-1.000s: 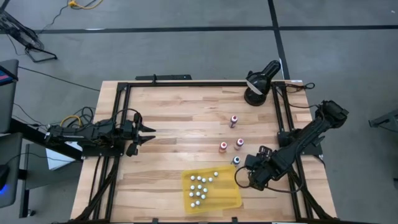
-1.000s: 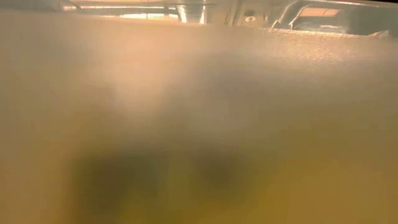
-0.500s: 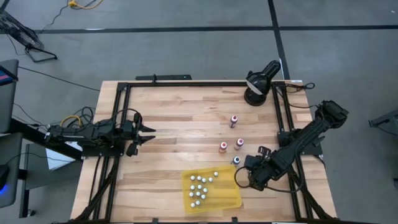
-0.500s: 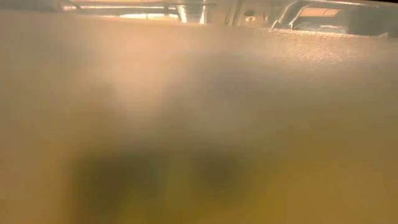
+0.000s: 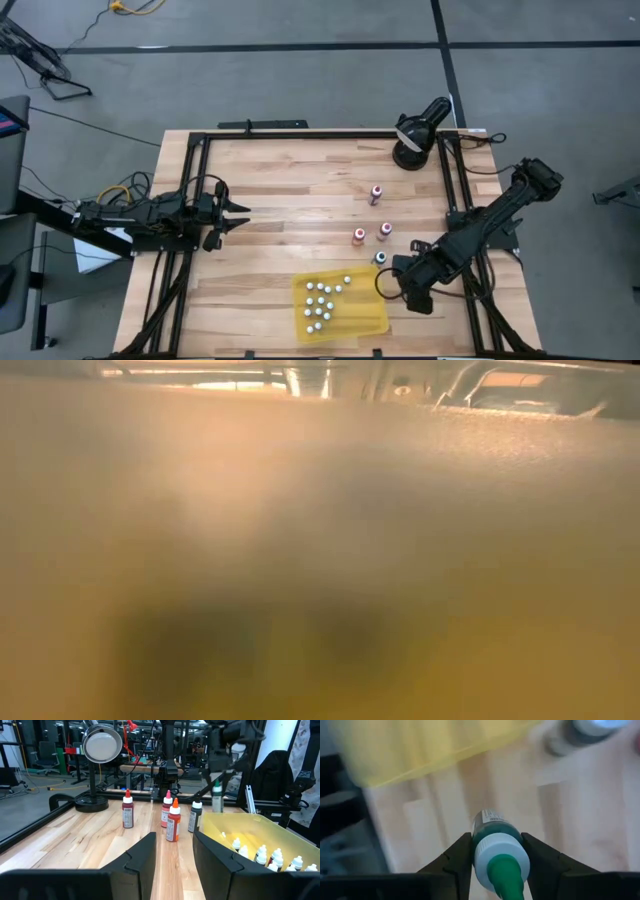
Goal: Pick & Place food coloring
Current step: Put the big green food coloring bottle in the yellow bin
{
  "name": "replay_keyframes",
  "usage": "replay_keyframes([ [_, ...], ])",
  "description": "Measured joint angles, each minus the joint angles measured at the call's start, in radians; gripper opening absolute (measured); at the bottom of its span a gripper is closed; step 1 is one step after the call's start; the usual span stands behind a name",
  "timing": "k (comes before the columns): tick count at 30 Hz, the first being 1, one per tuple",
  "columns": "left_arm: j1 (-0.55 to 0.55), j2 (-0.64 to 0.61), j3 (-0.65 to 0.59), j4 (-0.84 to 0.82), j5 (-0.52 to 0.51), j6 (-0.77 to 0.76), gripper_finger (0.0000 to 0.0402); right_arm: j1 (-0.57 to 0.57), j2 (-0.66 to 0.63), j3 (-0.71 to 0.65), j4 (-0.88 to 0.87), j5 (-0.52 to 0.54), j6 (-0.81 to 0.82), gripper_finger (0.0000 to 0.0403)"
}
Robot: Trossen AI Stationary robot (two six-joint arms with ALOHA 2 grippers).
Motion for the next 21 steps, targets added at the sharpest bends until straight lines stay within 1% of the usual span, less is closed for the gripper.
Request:
replay_keyframes([
  [4, 0.0, 0.0, 0.0, 0.0, 0.0, 0.0, 0.0121, -0.007, -0.037, 0.036, 0.0, -0.087, -0.051, 0.013],
  [7, 0.0, 0.0, 0.0, 0.0, 0.0, 0.0, 0.0121, -0.013, -0.065, 0.072, 0.001, -0.117, -0.071, 0.013],
  [14, 0.0, 0.0, 0.0, 0.0, 0.0, 0.0, 0.0121, -0.029, -0.084, 0.166, 0.008, -0.114, -0.078, 0.013],
  [17, 0.0, 0.0, 0.0, 0.0, 0.0, 0.0, 0.0121, -0.041, -0.084, 0.201, 0.016, -0.09, -0.111, 0.0129],
  [21, 0.0, 0.0, 0.0, 0.0, 0.0, 0.0, 0.0121, -0.068, -0.046, 0.247, 0.011, -0.064, -0.176, 0.0132],
])
